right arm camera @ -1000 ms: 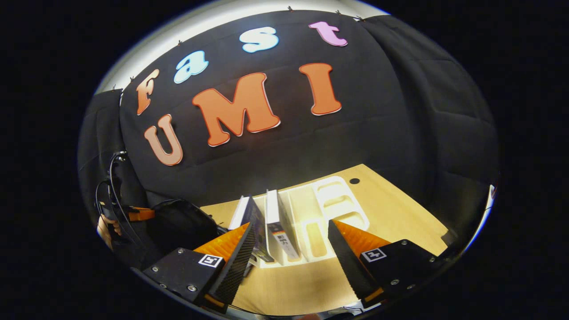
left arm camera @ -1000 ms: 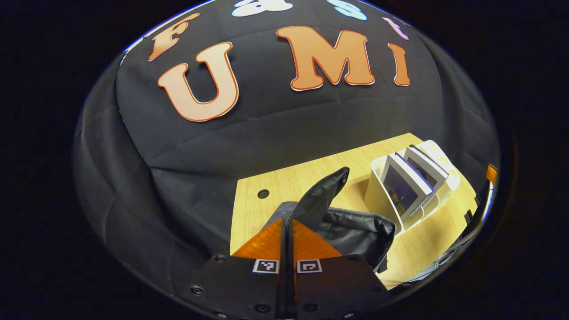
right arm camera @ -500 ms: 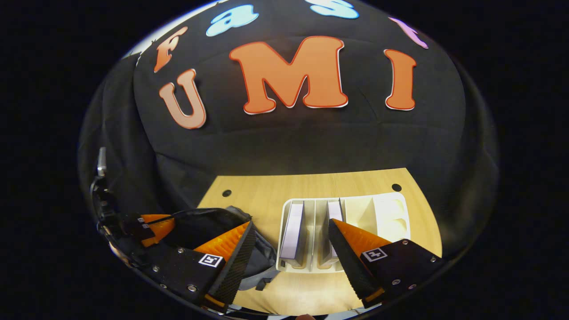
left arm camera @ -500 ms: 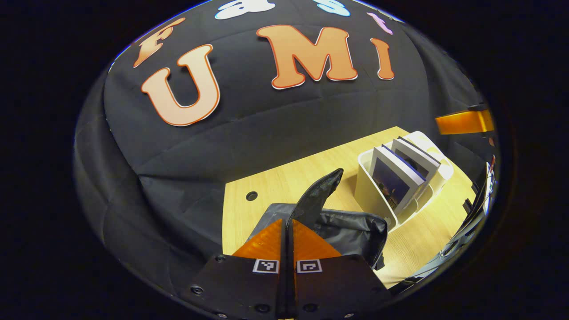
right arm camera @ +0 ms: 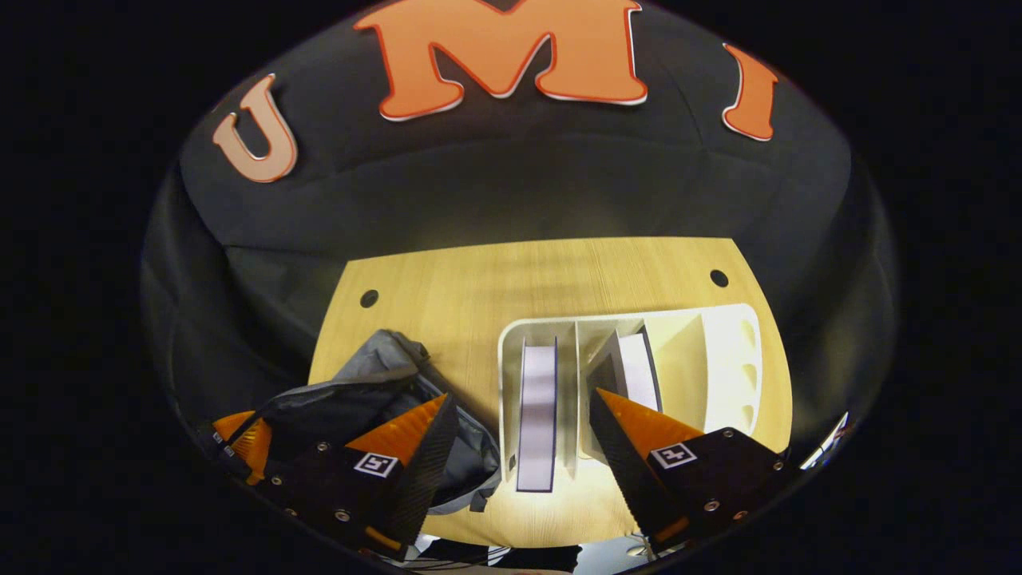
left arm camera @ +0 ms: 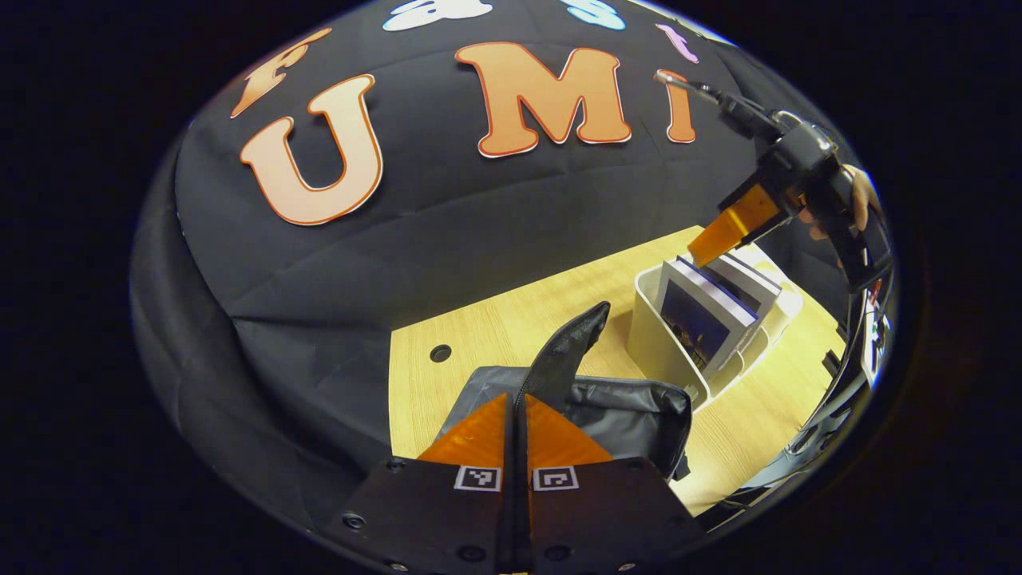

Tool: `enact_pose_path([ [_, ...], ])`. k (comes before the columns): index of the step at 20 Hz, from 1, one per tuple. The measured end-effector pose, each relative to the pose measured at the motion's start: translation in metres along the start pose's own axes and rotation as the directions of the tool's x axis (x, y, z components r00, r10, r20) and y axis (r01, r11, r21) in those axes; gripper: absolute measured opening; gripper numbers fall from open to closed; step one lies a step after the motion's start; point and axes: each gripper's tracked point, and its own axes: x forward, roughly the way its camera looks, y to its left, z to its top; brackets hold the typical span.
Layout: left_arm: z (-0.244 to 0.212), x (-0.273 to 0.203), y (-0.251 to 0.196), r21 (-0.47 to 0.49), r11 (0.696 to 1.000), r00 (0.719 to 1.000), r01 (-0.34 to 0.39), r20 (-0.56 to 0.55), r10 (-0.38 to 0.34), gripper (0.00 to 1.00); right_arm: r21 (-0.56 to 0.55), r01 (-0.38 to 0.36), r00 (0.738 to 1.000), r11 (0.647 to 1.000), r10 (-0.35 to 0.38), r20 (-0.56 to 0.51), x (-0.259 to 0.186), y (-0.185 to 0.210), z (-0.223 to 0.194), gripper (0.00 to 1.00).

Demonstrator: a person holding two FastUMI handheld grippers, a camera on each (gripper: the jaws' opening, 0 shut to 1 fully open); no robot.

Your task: Open the schoolbag, grab two books from the bookshelf and put them into the schoolbag.

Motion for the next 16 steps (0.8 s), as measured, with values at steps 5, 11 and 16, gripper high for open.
enact_pose_path([
  [5,-0.007,0.001,-0.003,-0.017,1.0,1.0,0.011,-0.017,-0.011,0.01,0.048,0.022,0.992,0.999,-0.016,-0.124,0.047,-0.001,-0.029,0.98],
  [11,-0.012,0.001,0.0,-0.003,1.0,1.0,0.006,-0.027,-0.007,0.01,0.129,0.06,0.989,0.99,-0.041,-0.145,0.07,-0.014,-0.041,0.41],
  [16,-0.018,0.001,0.002,0.001,1.0,0.999,-0.004,-0.037,0.005,0.01,0.152,0.033,0.996,0.988,-0.02,-0.084,0.035,-0.014,-0.027,0.34],
])
